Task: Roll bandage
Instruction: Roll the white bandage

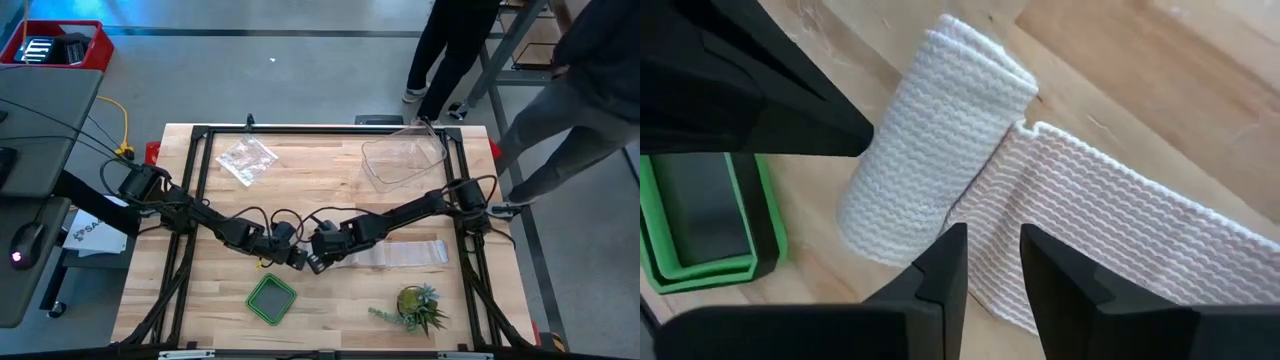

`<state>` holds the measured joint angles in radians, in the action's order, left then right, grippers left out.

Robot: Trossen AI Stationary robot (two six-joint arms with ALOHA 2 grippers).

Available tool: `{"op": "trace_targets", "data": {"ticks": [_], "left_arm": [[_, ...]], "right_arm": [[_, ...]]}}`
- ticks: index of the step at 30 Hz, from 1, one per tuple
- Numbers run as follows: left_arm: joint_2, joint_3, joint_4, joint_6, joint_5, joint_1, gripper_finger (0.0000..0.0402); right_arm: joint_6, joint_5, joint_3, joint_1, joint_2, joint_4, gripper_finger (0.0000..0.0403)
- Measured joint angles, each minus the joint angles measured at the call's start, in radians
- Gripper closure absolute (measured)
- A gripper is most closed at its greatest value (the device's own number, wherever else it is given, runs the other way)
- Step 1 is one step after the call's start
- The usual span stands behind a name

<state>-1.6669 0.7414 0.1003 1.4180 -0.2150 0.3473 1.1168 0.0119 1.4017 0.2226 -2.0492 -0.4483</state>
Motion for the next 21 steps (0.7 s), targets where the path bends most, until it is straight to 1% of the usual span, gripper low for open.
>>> {"op": "trace_targets", "data": {"ticks": [10, 13, 17, 19, 21], "left_arm": [[0.000, 0.000, 0.004, 0.001, -0.004, 0.000, 0.0401], [0.000, 0.000, 0.004, 0.001, -0.004, 0.000, 0.0401], [0.000, 0.000, 0.003, 0.001, -0.004, 0.000, 0.0401], [0.000, 0.000, 0.007, 0.000, -0.004, -0.002, 0.0401], [0.000, 0.000, 0.013, -0.001, -0.004, -0.002, 0.0401]], "right_arm": [[0.000, 0.004, 0.000, -0.002, 0.009, -0.061, 0.0314], [0.008, 0.004, 0.000, -0.002, 0.018, -0.155, 0.0319], [0.002, 0.008, 0.000, 0.001, 0.018, -0.277, 0.0351], [-0.014, 0.015, 0.000, 0.001, 0.018, -0.270, 0.0379], [-0.026, 0.021, 0.000, 0.001, 0.018, -0.249, 0.0396]]}}
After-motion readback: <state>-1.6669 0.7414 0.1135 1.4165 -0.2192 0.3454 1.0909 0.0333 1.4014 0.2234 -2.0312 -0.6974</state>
